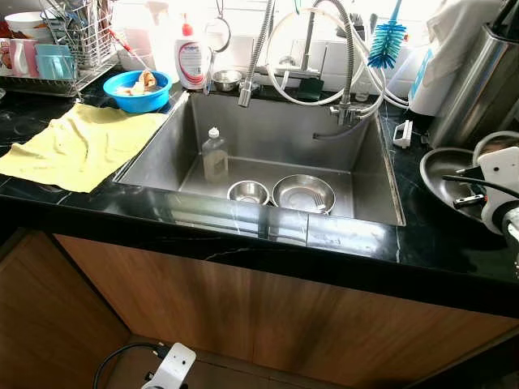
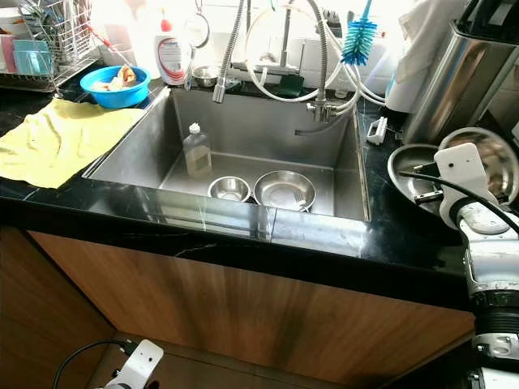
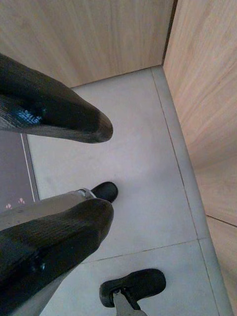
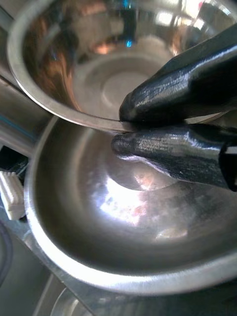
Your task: Kitchen organization
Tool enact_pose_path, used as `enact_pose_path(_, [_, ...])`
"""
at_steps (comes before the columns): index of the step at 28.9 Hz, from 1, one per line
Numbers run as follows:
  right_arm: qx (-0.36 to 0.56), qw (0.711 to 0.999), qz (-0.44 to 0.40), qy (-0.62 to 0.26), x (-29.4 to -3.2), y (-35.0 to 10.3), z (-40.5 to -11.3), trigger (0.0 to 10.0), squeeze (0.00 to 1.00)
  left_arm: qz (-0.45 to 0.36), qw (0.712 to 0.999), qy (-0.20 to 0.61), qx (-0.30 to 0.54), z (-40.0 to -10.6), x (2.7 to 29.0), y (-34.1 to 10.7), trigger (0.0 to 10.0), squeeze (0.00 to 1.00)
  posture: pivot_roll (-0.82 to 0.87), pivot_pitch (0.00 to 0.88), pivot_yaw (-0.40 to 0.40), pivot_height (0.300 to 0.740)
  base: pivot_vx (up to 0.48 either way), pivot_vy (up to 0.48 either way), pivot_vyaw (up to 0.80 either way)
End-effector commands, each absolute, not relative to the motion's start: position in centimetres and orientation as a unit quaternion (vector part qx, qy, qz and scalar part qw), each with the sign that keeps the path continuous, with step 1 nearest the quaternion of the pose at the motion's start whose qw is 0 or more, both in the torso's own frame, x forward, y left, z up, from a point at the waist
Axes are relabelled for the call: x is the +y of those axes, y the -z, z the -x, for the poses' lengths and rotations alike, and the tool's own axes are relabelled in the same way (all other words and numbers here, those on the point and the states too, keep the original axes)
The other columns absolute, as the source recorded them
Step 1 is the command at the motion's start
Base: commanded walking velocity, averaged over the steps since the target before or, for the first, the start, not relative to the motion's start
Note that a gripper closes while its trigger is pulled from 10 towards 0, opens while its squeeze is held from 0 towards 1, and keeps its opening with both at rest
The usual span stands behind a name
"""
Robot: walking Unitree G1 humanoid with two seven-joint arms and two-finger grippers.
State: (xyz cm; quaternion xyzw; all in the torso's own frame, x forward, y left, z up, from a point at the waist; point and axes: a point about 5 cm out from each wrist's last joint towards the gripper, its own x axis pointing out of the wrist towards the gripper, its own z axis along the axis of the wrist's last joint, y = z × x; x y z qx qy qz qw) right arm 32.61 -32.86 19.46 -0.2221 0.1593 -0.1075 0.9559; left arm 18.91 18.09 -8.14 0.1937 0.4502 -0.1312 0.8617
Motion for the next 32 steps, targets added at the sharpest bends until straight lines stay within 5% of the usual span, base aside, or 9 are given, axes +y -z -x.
enact_pose_path(1, [0.159, 0.957, 0.217, 0.107, -32.8, -19.5, -32.7, 0.0, 0.0, -0.204, 0.857, 0.137, 0.452, -18.8, 18.2, 8.2, 10.0, 0.0, -0.14, 0.006, -0.029, 0.74, 0.0, 0.0, 0.0])
enact_pose_path(25, [0.159, 0.957, 0.217, 0.107, -32.8, -19.5, -32.7, 0.0, 0.0, -0.204, 0.857, 0.137, 0.452, -18.8, 18.2, 8.2, 10.0, 0.0, -0.14, 0.006, -0.029, 0.74, 0.0, 0.0, 0.0])
enact_pose_path(28, [-0.024, 0.972, 0.224, 0.063, -27.1, -26.1, -34.1, 0.0, 0.0, -0.2, 0.86, 0.135, 0.45, -18.9, 18.0, 8.2, 10.0, 0.0, -0.13, 0.002, -0.042, 0.74, 0.0, 0.0, 0.0])
enact_pose_path(30, [-0.019, 0.973, 0.223, 0.057, -26.9, -25.8, -34.1, 0.7, 0.0, -0.2, 0.86, 0.135, 0.45, -18.9, 18.0, 8.2, 10.0, 0.0, -0.13, 0.003, -0.043, 0.74, 0.0, 0.0, 0.0])
enact_pose_path(31, [-0.018, 0.973, 0.222, 0.056, -26.9, -25.7, -34.2, 4.4, 0.0, -0.2, 0.86, 0.135, 0.45, -18.9, 18.0, 8.2, 10.0, 0.0, -0.13, 0.003, -0.042, 0.74, 0.0, 0.0, 0.0])
enact_pose_path(32, [-0.017, 0.973, 0.222, 0.056, -26.8, -25.7, -34.2, 10.0, 0.0, -0.2, 0.86, 0.134, 0.45, -18.9, 18.0, 8.2, 10.0, 0.0, -0.13, 0.003, -0.042, 0.74, 0.0, 0.0, 0.0])
